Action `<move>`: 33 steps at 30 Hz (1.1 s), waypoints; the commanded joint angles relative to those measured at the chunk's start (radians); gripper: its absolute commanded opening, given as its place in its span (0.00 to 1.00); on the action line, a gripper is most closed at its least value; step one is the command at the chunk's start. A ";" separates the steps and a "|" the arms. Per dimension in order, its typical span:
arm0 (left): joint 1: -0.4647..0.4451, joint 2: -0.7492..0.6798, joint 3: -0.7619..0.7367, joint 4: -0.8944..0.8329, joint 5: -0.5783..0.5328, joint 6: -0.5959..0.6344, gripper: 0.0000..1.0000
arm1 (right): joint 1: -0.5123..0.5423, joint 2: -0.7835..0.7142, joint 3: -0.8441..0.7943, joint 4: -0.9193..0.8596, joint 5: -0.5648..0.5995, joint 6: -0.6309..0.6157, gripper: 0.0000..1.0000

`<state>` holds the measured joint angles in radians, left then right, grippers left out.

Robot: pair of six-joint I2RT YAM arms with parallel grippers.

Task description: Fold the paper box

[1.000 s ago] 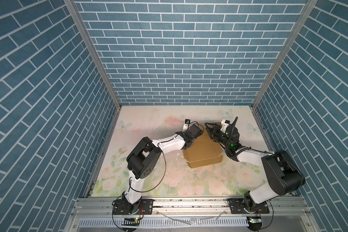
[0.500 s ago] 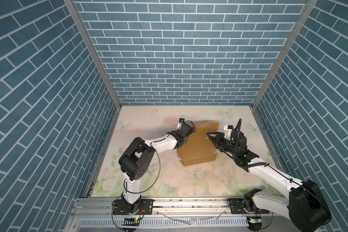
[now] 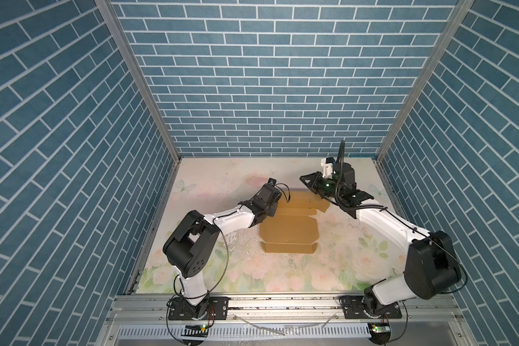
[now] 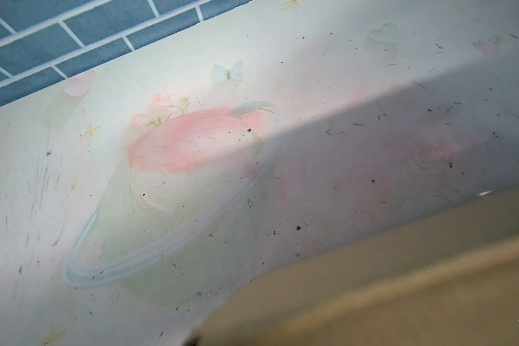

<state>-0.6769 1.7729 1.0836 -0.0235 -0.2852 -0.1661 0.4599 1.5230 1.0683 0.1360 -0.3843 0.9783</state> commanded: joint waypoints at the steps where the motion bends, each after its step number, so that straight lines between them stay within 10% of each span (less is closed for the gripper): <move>1: 0.005 -0.007 0.003 -0.017 0.006 0.017 0.14 | 0.004 0.037 0.021 0.064 -0.020 0.001 0.13; 33: 0.005 0.110 0.093 -0.099 -0.052 -0.108 0.29 | 0.071 0.177 -0.057 0.171 0.071 0.059 0.05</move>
<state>-0.6762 1.8614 1.1496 -0.1005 -0.3206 -0.2584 0.5255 1.6859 1.0428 0.2745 -0.3264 1.0168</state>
